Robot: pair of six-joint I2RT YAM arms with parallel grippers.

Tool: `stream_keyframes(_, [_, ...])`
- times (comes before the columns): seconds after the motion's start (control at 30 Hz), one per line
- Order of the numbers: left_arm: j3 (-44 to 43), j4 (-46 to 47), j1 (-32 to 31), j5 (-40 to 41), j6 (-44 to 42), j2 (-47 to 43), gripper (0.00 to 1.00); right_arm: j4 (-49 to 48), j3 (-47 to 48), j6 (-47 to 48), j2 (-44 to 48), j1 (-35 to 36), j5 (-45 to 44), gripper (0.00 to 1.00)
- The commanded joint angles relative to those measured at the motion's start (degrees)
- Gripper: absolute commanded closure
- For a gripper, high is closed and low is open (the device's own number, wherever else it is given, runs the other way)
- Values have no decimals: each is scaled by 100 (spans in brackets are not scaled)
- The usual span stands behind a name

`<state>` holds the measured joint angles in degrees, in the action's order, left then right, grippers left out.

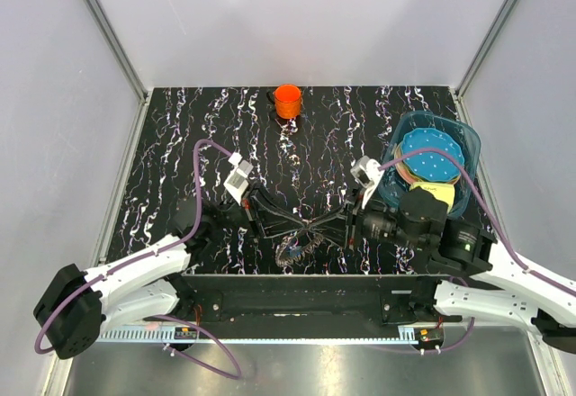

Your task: Remove the keys from the keyring

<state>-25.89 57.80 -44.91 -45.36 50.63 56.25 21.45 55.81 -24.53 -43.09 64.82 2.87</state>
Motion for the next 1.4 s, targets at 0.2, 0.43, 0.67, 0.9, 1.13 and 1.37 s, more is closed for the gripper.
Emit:
stream_keyframes(0.2, [-153, 610, -1, -104, 70, -114, 100, -475, 220, 71, -393, 5, 266, 79])
stream_keyframes(0.43, [-144, 487, -9, -96, 8, -149, 100, -589, 18, 238, -200, 5, 117, 100])
stream_keyframes(0.67, [-188, 101, -1, 10, -167, -193, 93, -687, -97, 598, -6, 5, 196, 100])
stream_keyframes(0.9, [-618, -2612, -1, 517, -1774, -1185, 68, 787, 613, 1424, -15, -4, -217, 100])
stream_keyframes(1.13, [-1480, -5059, -9, 1328, -4049, -1775, 55, 1422, 1151, 1750, 117, -4, 608, 100])
stream_keyframes(1.37, [-1875, -5165, -36, 548, -4544, -1319, 53, 1441, 1344, 1899, -41, -4, 1109, 100])
